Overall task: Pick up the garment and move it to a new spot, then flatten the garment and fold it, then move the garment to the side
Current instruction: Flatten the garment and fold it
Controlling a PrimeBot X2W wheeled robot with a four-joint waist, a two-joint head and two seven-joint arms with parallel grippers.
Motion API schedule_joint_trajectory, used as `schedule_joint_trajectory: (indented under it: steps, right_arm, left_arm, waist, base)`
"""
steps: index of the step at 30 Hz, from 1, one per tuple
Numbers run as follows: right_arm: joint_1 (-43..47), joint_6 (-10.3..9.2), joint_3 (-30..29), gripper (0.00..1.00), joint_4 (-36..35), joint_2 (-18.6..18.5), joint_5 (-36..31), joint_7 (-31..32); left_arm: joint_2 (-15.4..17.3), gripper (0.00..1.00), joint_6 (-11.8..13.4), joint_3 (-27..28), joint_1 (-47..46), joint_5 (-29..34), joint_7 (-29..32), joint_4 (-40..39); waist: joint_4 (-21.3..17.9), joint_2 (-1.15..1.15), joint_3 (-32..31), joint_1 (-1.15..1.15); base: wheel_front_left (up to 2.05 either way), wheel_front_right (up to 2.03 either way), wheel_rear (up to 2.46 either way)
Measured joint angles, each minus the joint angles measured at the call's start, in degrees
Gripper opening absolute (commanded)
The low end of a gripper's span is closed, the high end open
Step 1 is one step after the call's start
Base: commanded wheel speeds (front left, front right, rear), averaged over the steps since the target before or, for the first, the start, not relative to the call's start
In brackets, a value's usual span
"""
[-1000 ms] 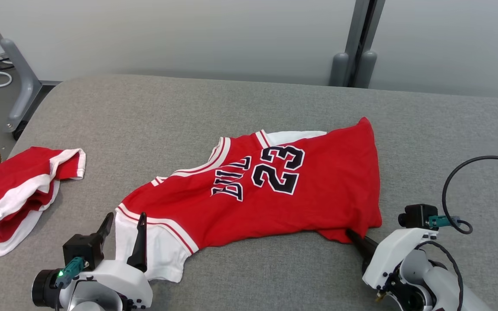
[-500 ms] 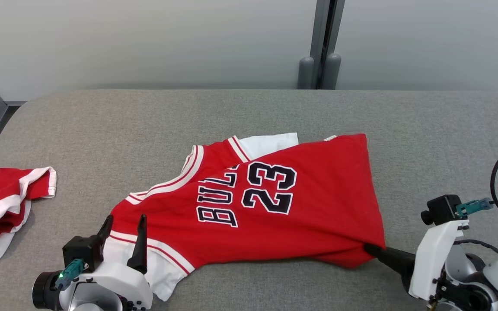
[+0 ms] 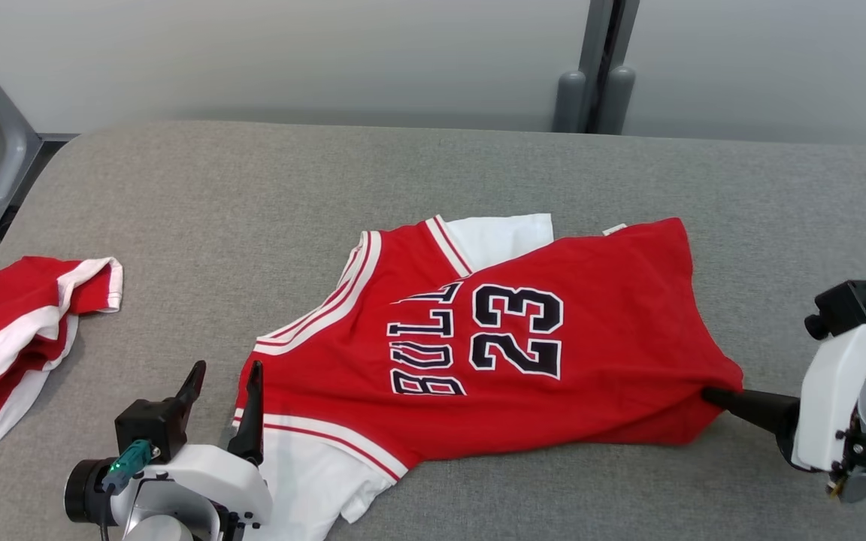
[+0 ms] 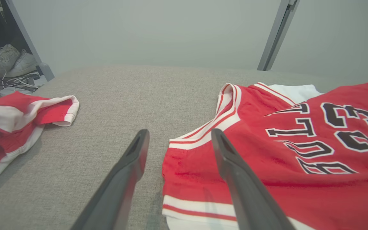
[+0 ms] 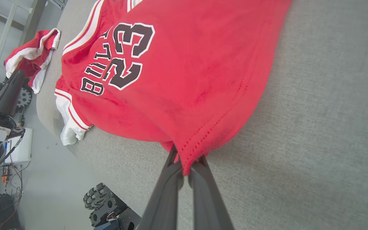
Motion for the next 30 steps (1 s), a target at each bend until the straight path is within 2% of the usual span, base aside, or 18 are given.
schedule_joint_trajectory:
  steps: [5,9,17,22,23,24,25,26,30]
  right_arm:
    - [-5.48,0.0,-0.25,0.0,5.6,4.88,-2.24,4.57]
    - [-9.82,0.0,-0.96,0.0,11.03,7.56,-4.95,5.22]
    - [-15.39,0.0,-2.49,0.0,19.61,10.93,-8.79,-0.88]
    - [-18.0,0.0,-1.52,0.0,24.07,12.88,-9.92,-5.67]
    - [-18.08,0.0,-1.37,0.09,24.8,13.29,-9.76,-6.51]
    - [-18.09,0.0,-1.1,0.44,25.18,13.61,-9.34,-7.06]
    - [-18.16,0.0,-0.79,0.91,25.35,13.74,-8.87,-7.36]
    - [-18.31,0.0,-0.47,1.0,25.38,13.74,-8.5,-7.78]
    - [-18.35,0.0,0.77,1.0,24.53,12.39,-7.47,-10.7]
  left_arm:
    - [-0.33,1.0,-0.45,-0.32,-1.19,0.0,-0.4,0.78]
    - [-0.93,1.0,-0.64,-0.6,-2.15,0.0,-0.67,1.43]
    - [-1.29,1.0,-0.96,-0.76,-2.66,-0.01,-1.27,2.4]
    - [-1.54,1.0,-1.22,-1.0,-3.25,-0.15,-1.48,2.96]
    - [-1.64,1.0,-1.23,-1.07,-3.36,-0.15,-1.49,3.0]
    - [-1.68,1.0,-1.27,-1.07,-3.48,-0.16,-1.51,3.08]
    - [-1.68,1.0,-1.27,-1.05,-3.59,-0.18,-1.58,3.15]
    - [-1.65,1.0,-1.27,-1.01,-3.61,-0.19,-1.68,3.24]
    - [-1.45,1.0,-1.26,-0.91,-3.61,-0.27,-1.87,3.55]
  waist:
    - [1.73,0.0,1.22,0.0]
    - [3.09,0.0,2.06,0.0]
    - [4.39,0.0,3.09,0.0]
    - [4.03,0.0,3.49,0.0]
    - [3.95,0.0,3.54,0.0]
    - [3.84,0.0,3.56,0.0]
    - [3.7,0.0,3.54,0.0]
    - [3.52,0.0,3.49,0.0]
    - [2.61,0.0,3.05,0.0]
  base:
    - [0.0,0.0,0.0]
    - [0.0,0.0,0.0]
    - [0.0,0.0,0.0]
    - [0.0,0.0,0.0]
    - [0.0,0.0,0.0]
    - [0.0,0.0,0.0]
    - [0.0,0.0,0.0]
    - [0.0,0.0,0.0]
    - [0.0,0.0,0.0]
